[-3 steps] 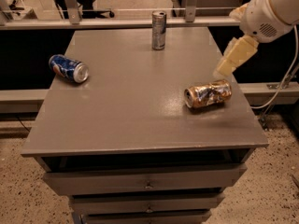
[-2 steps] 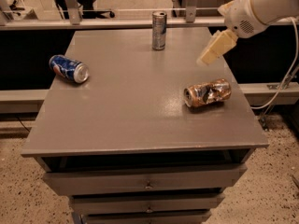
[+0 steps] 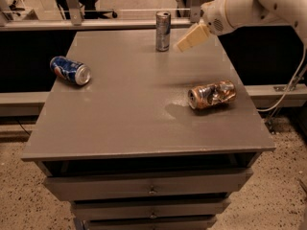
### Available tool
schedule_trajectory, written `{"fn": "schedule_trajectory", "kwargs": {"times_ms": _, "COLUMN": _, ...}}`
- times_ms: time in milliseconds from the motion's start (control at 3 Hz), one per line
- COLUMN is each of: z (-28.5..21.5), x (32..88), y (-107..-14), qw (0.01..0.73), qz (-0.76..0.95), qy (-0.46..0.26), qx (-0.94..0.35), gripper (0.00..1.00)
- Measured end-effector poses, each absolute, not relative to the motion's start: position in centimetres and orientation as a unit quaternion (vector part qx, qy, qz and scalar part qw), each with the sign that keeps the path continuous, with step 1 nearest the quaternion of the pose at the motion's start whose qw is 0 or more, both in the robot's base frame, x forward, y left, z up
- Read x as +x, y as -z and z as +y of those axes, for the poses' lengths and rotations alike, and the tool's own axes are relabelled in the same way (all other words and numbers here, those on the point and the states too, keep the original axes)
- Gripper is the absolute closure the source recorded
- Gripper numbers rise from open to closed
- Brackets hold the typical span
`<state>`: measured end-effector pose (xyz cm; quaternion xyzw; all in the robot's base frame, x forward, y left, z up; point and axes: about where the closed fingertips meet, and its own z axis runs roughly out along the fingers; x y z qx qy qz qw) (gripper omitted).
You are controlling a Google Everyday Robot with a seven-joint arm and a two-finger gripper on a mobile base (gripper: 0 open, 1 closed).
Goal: Move redbull can near orange can
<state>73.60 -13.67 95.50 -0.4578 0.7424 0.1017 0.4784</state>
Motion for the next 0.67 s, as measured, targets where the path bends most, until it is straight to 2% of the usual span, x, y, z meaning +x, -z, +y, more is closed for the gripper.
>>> {"fn": "schedule_trajectory", "kwargs": {"times_ms": 667, "z": -8.5, "x": 80.6, "y": -94.7, "qw": 0.537, "qz": 0.731, "qy": -0.160, "qx": -0.389, "gripper": 0.00}}
